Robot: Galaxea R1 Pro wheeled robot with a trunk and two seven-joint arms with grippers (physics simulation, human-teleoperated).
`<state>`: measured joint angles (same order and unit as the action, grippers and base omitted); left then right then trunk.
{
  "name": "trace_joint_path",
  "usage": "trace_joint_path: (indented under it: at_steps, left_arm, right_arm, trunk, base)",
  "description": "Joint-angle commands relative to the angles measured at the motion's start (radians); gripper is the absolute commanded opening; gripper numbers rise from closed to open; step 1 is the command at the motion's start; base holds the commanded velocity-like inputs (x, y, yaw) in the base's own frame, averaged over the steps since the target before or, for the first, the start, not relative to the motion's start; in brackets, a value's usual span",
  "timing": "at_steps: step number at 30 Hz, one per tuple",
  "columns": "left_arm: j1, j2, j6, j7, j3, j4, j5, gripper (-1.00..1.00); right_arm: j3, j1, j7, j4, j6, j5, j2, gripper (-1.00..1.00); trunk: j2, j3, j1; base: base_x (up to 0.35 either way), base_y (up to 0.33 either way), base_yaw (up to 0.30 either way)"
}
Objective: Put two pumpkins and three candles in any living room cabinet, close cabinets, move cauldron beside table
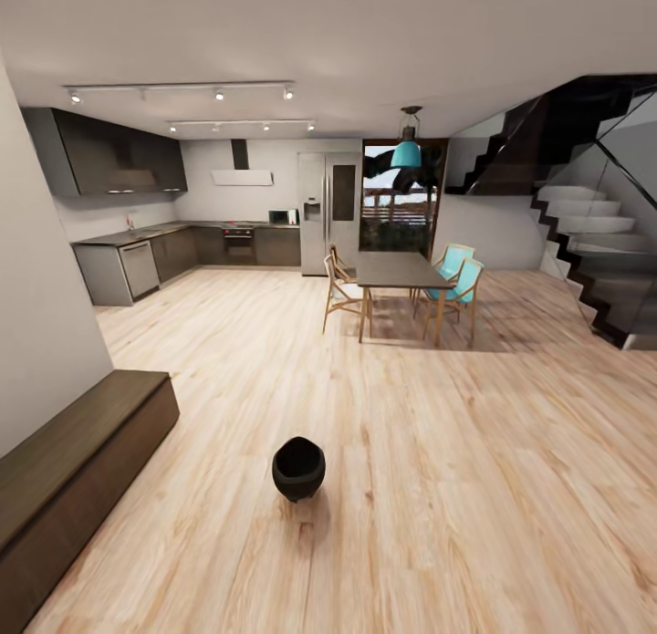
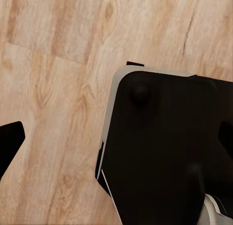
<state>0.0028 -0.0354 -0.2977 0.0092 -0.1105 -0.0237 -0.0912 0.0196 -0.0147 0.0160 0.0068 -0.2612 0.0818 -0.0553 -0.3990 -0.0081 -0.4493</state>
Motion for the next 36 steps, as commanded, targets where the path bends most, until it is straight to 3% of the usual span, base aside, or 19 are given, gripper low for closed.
trace_joint_path:
  at_steps: [1, 20, 29, 36]
  left_arm:
    - [0.0, 0.0, -0.001, -0.002, -0.003, -0.001, -0.005, 1.0]
    - [0.0, 0.0, -0.001, -0.002, -0.003, -0.001, -0.005, 1.0]
    - [0.0, 0.0, -0.002, -0.002, -0.003, -0.001, -0.005, 1.0]
    - [0.0, 0.0, -0.002, -0.002, -0.003, -0.001, -0.005, 1.0]
  right_arm:
    - [0.001, 0.0, 0.0, 0.001, -0.004, 0.009, 0.0, 1.0]
    - [0.0, -0.001, 0.0, 0.001, -0.001, 0.006, -0.001, 1.0]
    - [0.0, 0.0, 0.0, 0.001, 0.0, 0.006, -0.001, 1.0]
    - [0.0, 0.0, 0.0, 0.001, -0.001, 0.006, -0.001, 1.0]
  trunk:
    - [-0.001, -0.001, -0.001]
    - [-0.001, -0.001, -0.001]
    - [-0.001, -0.001, -0.001]
    - [-0.001, -0.001, -0.001]
  base:
    - [0.173, 0.0, 0.0]
    - [0.161, 0.031, 0.0]
    - [0.145, 0.078, 0.212]
    - [0.141, 0.024, 0.037]
